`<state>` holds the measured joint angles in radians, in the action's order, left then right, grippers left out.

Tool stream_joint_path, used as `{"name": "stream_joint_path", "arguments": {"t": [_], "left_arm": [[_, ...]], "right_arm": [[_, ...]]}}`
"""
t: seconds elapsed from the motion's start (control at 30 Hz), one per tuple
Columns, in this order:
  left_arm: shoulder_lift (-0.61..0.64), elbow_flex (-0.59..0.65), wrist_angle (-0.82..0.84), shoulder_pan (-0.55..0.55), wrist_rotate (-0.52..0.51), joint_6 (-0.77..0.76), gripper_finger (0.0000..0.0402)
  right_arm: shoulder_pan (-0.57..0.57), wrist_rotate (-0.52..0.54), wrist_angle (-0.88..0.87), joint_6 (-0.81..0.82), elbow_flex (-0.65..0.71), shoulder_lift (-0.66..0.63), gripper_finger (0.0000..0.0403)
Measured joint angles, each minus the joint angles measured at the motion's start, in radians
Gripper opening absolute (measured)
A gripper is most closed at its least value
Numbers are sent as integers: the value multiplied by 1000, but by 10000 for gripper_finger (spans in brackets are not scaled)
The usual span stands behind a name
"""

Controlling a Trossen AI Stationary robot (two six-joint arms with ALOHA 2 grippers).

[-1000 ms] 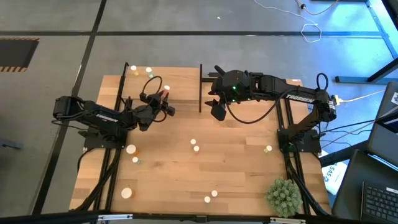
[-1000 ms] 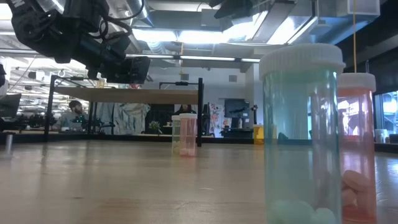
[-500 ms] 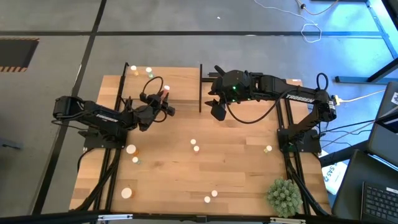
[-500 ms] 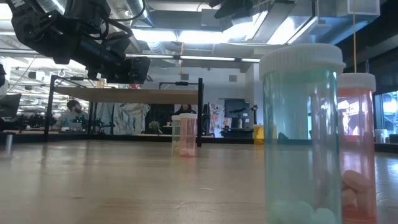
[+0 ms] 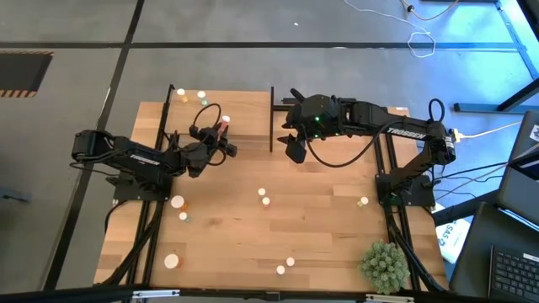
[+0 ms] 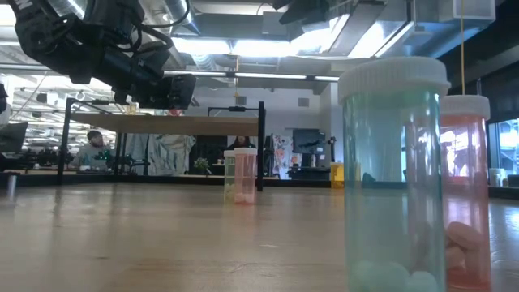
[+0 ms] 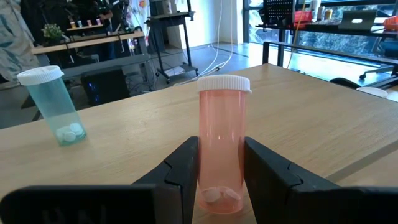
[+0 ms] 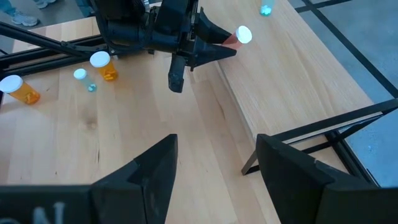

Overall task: Pick and place medicine bottles onto shelf by color
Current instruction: Put the top right small red pill bottle on the shelf

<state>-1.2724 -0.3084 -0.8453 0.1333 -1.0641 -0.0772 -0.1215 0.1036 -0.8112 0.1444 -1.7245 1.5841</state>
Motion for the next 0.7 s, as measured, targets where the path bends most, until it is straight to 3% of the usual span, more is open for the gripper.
{"name": "stream_joint_path", "arguments": {"t": [0.7], "left_arm": [[0, 1, 2, 0, 38, 8, 108]], "right_arm": [[0, 0, 0, 3, 0, 0, 220]]}}
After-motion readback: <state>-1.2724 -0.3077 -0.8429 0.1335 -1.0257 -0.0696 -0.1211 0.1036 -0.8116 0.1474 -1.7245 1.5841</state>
